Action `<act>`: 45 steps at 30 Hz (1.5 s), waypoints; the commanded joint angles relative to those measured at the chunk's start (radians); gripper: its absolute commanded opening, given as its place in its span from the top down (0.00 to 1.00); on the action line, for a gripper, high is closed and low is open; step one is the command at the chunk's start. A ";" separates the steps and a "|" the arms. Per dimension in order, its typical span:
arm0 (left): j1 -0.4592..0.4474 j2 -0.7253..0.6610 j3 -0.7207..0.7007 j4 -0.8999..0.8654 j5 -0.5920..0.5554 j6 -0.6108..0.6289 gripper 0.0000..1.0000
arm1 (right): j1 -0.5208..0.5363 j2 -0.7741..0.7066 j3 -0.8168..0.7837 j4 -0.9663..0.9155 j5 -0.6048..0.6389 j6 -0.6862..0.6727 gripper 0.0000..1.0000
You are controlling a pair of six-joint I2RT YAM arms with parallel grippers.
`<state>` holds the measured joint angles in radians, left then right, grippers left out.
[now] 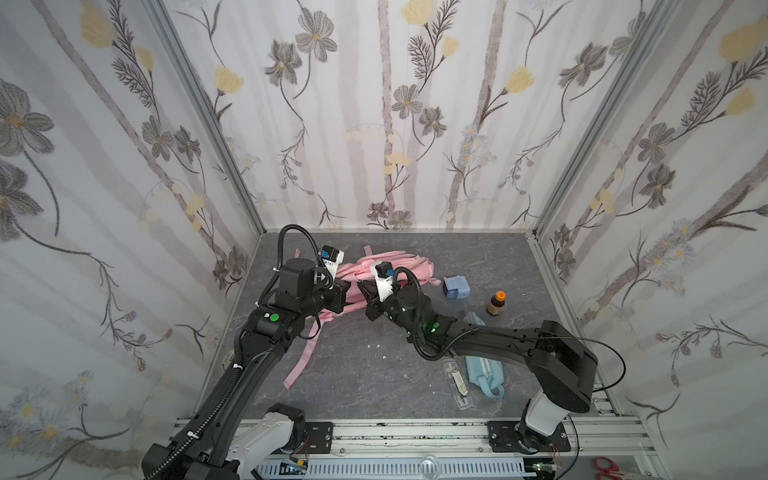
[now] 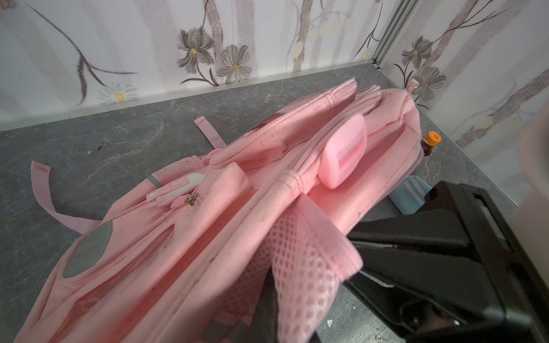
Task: Pack books, pencil case, and school supplies into a backpack
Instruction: Zip the student bag at the center of the table.
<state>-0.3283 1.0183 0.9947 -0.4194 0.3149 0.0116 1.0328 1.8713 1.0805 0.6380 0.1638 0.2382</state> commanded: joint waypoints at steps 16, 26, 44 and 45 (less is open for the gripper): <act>0.003 -0.095 -0.103 0.287 -0.454 0.284 1.00 | -0.039 -0.098 -0.077 -0.110 -0.005 0.053 1.00; 0.090 -0.098 -0.140 0.364 -0.585 0.303 1.00 | -0.060 -0.177 -0.149 -0.206 -0.034 0.070 1.00; 0.051 -0.127 0.060 -0.169 0.032 0.729 0.21 | -0.060 -0.084 0.072 -0.247 -0.301 0.192 1.00; 0.045 -0.123 0.070 -0.207 0.047 0.764 0.21 | -0.060 -0.082 0.078 -0.245 -0.311 0.192 1.00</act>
<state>-0.2729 0.8860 1.0348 -0.4690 0.2317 0.6151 0.9749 1.7851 1.1305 0.3038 -0.0906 0.3954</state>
